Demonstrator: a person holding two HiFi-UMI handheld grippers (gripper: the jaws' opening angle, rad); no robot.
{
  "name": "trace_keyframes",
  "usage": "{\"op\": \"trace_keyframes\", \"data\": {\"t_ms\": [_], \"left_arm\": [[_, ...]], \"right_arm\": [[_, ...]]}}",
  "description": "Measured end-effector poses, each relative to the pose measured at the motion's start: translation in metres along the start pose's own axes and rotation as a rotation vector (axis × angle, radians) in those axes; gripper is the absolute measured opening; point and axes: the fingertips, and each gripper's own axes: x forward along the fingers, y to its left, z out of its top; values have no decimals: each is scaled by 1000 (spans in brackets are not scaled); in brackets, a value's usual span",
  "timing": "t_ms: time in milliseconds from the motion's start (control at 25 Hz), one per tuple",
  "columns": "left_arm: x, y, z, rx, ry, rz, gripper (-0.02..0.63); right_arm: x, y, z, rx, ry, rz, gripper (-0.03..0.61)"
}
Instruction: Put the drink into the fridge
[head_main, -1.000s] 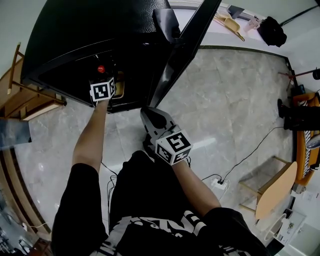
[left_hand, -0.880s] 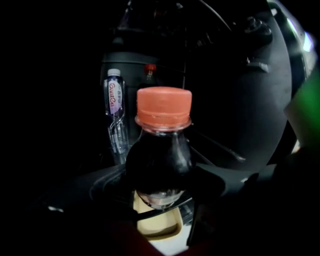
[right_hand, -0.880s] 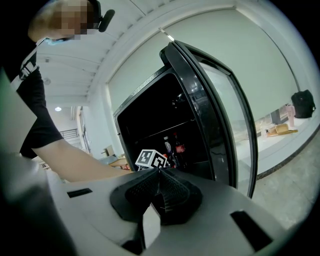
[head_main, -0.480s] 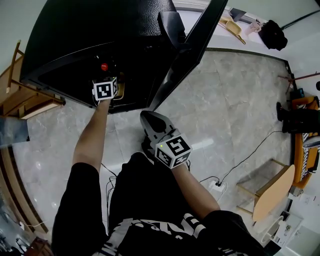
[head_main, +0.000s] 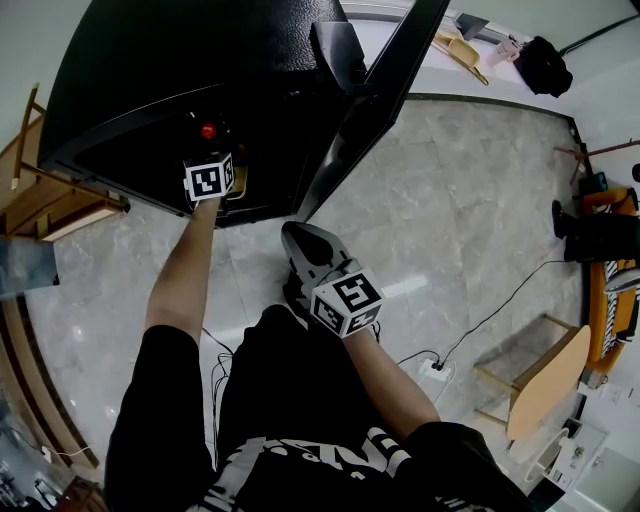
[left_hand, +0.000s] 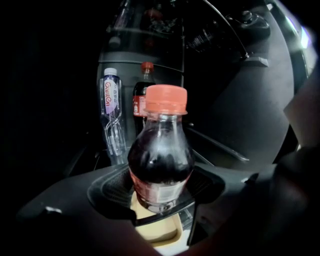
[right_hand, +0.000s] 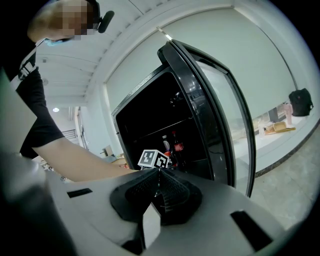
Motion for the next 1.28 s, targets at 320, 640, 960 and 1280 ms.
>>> {"op": "trace_keyframes", "data": {"t_ms": [320, 640, 960, 1280], "left_arm": [[-16, -1, -4, -11, 6, 2, 308], [-56, -8, -20, -12, 31, -17, 308], [-117, -27, -25, -23, 45, -43, 308], [-173, -46, -30, -52, 47, -55, 308]], "right_arm": [[-6, 0, -4, -8, 16, -11, 25], [-20, 22, -3, 0, 24, -17, 25], [-50, 53, 4, 22, 31, -25, 25], [-72, 71, 12, 19, 59, -8, 25]]}}
